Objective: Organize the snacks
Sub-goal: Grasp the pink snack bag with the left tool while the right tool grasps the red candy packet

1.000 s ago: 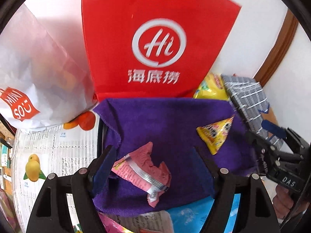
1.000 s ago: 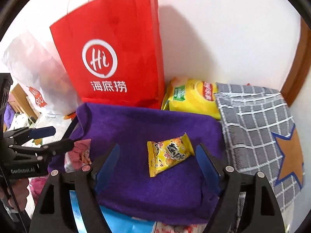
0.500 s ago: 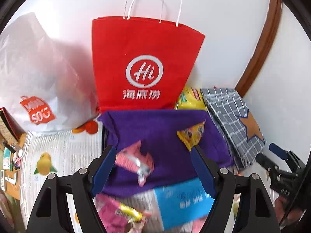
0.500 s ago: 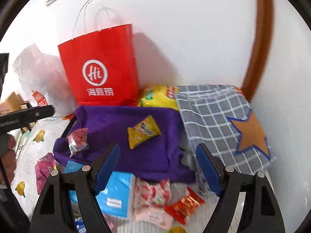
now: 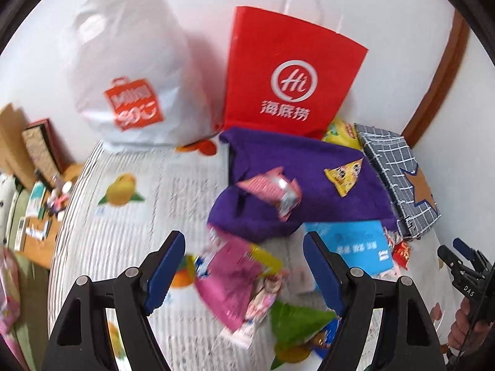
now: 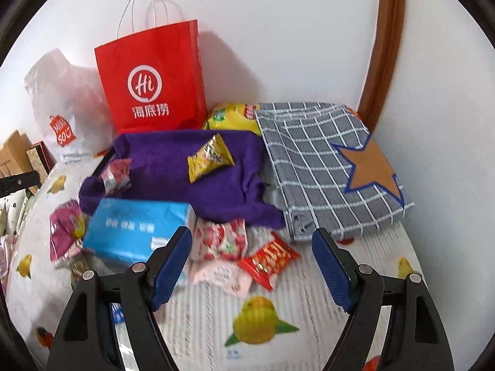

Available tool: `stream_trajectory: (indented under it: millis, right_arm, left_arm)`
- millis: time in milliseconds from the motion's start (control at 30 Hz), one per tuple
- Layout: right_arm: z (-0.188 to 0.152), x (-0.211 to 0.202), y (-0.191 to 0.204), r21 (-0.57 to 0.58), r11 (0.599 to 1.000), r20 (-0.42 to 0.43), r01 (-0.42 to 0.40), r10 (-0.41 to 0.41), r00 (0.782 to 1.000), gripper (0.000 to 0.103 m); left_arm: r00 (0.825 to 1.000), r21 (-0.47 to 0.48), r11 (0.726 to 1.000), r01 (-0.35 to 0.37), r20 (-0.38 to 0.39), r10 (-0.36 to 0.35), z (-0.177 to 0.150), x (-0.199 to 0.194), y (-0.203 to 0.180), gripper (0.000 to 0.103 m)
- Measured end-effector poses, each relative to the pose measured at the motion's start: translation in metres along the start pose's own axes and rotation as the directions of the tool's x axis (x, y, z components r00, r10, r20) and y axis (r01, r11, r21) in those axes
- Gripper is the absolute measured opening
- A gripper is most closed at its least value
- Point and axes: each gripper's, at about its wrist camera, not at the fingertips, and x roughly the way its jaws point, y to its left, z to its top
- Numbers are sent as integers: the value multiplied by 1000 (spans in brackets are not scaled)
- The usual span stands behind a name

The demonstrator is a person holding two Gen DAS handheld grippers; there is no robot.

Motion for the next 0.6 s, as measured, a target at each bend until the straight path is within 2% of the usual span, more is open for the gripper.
stream_trajectory:
  millis: [300,533,600]
  right_arm:
    - [-28,37,-17,6,1000,-74,-16,17,997,75]
    - [-25,77,-34,110,993,-127,-41,55,990,75]
    - [-22,93,-38,150,987,-167,-50,75,983,73]
  left_arm:
    - [999,-25,1000,-17,-48,16,-31,11,3,77]
    - [998,-59,998,-24,-65,20,-36,25,7,77]
    - [997,-65,998,-24,-74,19,-37,29,7,77]
